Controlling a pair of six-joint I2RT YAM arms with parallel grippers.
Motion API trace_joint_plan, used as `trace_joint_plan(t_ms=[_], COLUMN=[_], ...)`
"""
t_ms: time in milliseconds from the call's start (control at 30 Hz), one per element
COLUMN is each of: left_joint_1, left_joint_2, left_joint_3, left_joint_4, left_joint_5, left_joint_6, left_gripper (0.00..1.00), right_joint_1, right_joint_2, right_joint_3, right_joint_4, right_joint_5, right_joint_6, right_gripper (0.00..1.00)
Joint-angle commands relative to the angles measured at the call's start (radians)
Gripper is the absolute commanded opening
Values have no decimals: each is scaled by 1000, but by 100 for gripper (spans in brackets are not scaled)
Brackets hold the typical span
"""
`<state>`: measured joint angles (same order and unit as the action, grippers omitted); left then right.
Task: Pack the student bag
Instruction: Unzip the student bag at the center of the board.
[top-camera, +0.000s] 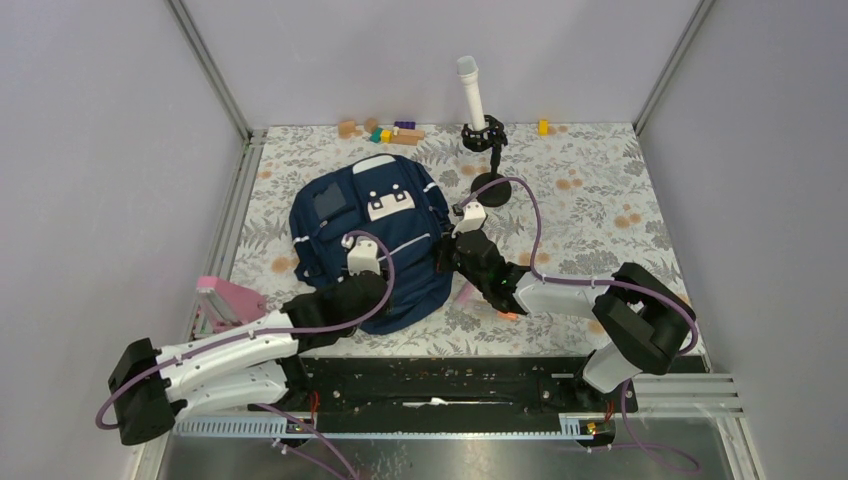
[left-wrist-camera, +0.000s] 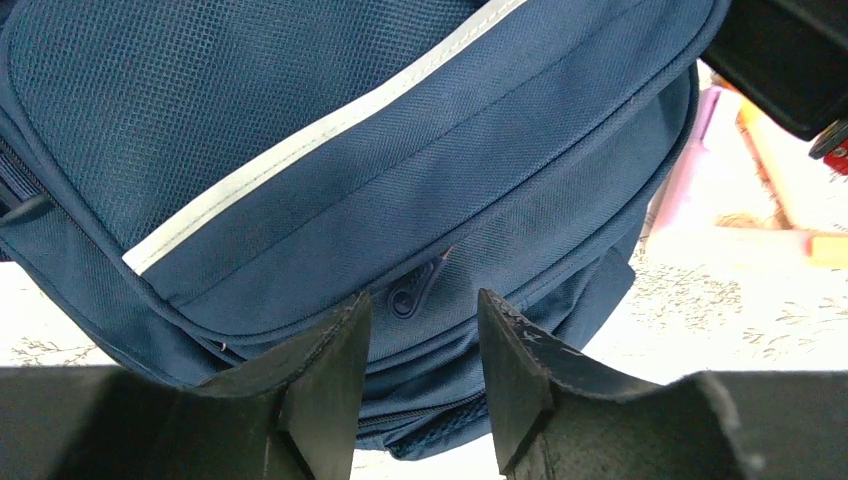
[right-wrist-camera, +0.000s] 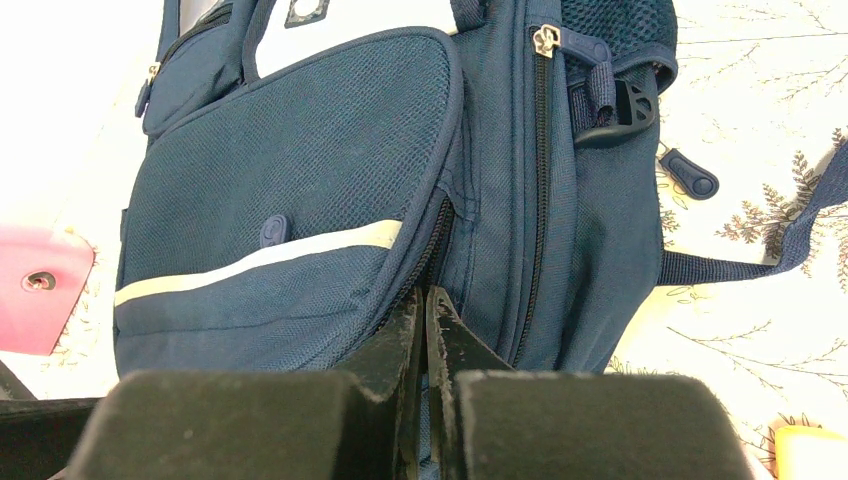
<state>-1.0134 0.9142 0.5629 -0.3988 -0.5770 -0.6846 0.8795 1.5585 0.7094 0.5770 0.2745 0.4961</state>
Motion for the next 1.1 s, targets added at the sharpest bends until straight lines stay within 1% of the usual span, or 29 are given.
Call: trace_joint_plan(t_ms=[0,167,233,333,433,600,700,900,967,1067], left_joint_1=[-1,-1,-1,-3,-4,-6,-5,7,25,65], left_joint_2=[35,78,88,98,101,100,110,127,134,145], left_joint_3=[0,-5,-1,4,-7,-36,-47,-16,-11,-16], left_joint_4=[69,95,105,116,125,117,113,88,95,134], left_joint_5=[-11,-24,-18,13,21,16,-4,-55,-52,-1], left_joint_6=[49,56,63,53,41,17,23,65,78,103], left_gripper=[45,45,42,33,32,32,37,39,38,31], right_joint_1=[2,2,2,3,2,2,3,1,2,3], right_joint_2=[-7,-4,-6,-8,-9,-9,-8,-9,-8,-11], right_joint_3=[35,38,38,38,38,39,40,31,31,27], right_joint_4=[30,31,28,28,29,30,30,39,42,43], right_joint_5=[-42,-47,-42,-39,-37,-35,-40,-45,-47,-47], right_joint_6=[22,23,20,19,19,16,16,22,22,24], right_gripper=[0,0,0,0,0,0,0,0,0,0])
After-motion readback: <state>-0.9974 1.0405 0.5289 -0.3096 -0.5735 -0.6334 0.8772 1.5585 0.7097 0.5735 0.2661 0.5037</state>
